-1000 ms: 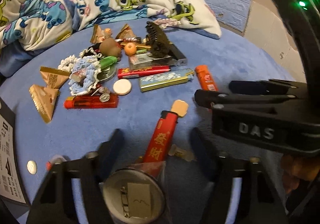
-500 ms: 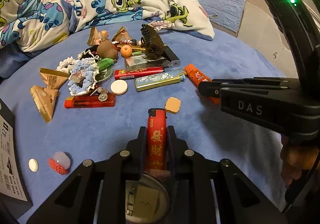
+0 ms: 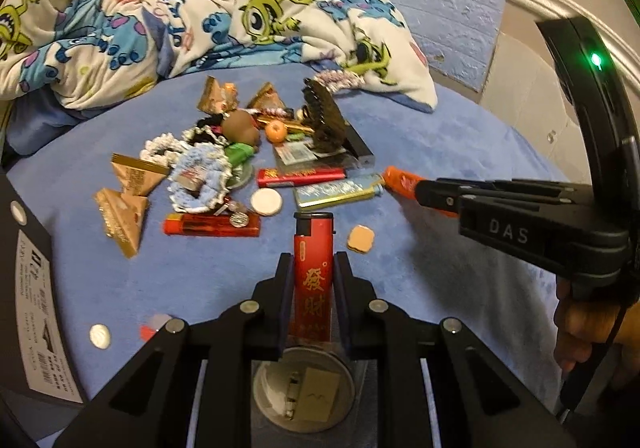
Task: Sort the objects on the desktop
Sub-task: 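Grasp the red lighter with left tool while right tool grasps orange lighter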
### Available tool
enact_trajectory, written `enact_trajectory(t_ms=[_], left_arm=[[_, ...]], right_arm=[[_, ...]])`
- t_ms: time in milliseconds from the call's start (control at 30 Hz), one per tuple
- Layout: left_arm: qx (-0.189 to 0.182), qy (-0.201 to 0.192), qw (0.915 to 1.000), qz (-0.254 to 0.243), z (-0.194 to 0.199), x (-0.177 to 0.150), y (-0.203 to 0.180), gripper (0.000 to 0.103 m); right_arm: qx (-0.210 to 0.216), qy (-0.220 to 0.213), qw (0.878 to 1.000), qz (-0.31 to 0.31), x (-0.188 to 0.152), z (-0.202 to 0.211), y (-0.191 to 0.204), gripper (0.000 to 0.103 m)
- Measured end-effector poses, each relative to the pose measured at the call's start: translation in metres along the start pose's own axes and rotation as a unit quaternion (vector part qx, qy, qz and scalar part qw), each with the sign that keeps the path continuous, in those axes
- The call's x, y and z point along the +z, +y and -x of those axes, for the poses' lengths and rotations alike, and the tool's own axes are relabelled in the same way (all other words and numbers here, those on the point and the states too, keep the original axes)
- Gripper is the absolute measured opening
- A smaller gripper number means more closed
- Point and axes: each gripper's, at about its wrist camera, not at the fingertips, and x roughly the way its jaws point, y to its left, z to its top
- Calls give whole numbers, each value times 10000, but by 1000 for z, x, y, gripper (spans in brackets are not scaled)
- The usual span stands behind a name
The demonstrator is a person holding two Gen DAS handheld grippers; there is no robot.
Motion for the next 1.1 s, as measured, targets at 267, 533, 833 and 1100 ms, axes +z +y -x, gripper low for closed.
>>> enact_trajectory(t_ms=[267,533,833,1100], left_arm=[[128,-221,9996,146,23,7,11,20],[113,-236,9994,233,26,8,14,20],[108,-171,9997,149,20,6,11,20],[82,-198,9996,198,22,6,12,20]], right_arm=[[189,-123,9997,11,3,12,4,11],[109,-44,9999,86,-3,5,3,11],[-302,64,9988,374,-10,-17,6,38],[-518,21,9969,597,-16,-24,7,24]])
